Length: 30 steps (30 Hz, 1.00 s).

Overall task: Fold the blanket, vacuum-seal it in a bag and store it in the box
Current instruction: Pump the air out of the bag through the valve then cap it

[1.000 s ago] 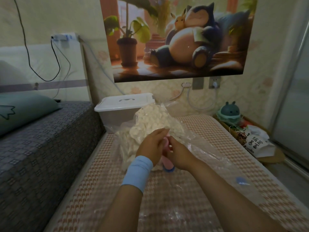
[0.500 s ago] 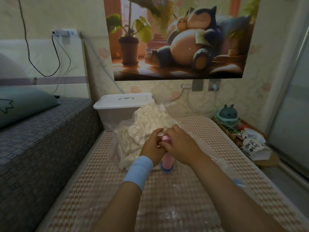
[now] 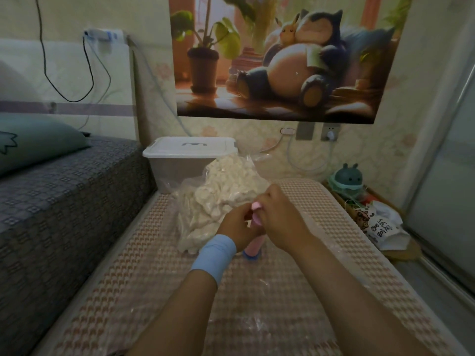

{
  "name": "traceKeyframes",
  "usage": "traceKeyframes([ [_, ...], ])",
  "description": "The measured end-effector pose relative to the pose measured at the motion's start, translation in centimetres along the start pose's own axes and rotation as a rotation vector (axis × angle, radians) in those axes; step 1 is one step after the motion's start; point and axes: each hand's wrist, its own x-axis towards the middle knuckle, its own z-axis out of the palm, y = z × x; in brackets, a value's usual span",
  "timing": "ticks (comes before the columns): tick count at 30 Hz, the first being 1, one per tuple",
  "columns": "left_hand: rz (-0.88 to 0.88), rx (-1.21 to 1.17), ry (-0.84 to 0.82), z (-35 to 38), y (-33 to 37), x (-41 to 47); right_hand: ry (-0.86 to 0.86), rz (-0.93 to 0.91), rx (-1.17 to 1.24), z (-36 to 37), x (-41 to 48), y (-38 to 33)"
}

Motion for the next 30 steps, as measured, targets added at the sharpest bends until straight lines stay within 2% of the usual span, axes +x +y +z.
traceKeyframes([
  [2,0.006,0.009,0.032,0.1,-0.1,0.0,-0.019,-0.025,-0.019,-0.4,0.1,0.0],
  [4,0.016,0.005,0.03,0.0,-0.3,0.2,0.164,-0.13,-0.073,-3.1,1.3,-1.4],
  [7,0.016,-0.001,-0.011,-0.3,-0.3,0.3,0.539,-0.268,-0.092,-7.5,2.6,-3.2],
  [9,0.018,0.007,-0.025,-0.3,-0.4,0.4,0.633,-0.282,-0.072,-7.4,2.5,-2.9],
  [10,0.017,0.013,-0.026,-0.1,-0.4,0.4,0.604,-0.248,-0.064,-6.4,2.2,-2.4],
  [11,0.014,0.016,-0.024,0.1,-0.4,0.3,0.501,-0.187,-0.051,-4.9,1.6,-1.7],
  [14,0.004,-0.017,-0.001,0.4,-0.3,0.1,-0.016,0.02,-0.12,-0.8,-0.2,0.0],
  [15,0.004,-0.025,0.002,0.5,-0.3,0.1,-0.083,0.04,-0.163,-0.4,-0.4,0.1],
  [16,0.004,-0.028,0.001,0.4,-0.3,0.1,-0.059,0.035,-0.185,-0.9,-0.2,-0.1],
  [17,0.005,-0.016,0.004,0.3,-0.4,0.2,0.025,-0.004,-0.191,-2.0,0.2,-0.7],
  [21,0.02,0.028,-0.015,0.0,-0.5,0.3,0.579,-0.202,-0.165,-7.5,2.2,-3.1],
  [23,0.015,0.037,-0.023,0.0,-0.4,0.3,0.687,-0.216,-0.116,-7.6,2.3,-3.2],
  [25,0.007,0.035,-0.023,0.2,-0.5,0.3,0.571,-0.171,-0.08,-5.1,1.5,-2.3],
  [28,-0.015,0.011,-0.024,0.2,-0.5,0.3,0.074,0.0,-0.035,-0.3,-0.4,0.0],
  [29,-0.02,0.009,-0.029,0.2,-0.5,0.3,-0.028,0.029,-0.042,0.6,-0.9,0.4],
  [30,-0.02,0.01,-0.03,0.2,-0.4,0.2,-0.06,0.03,-0.058,1.0,-1.2,0.7],
])
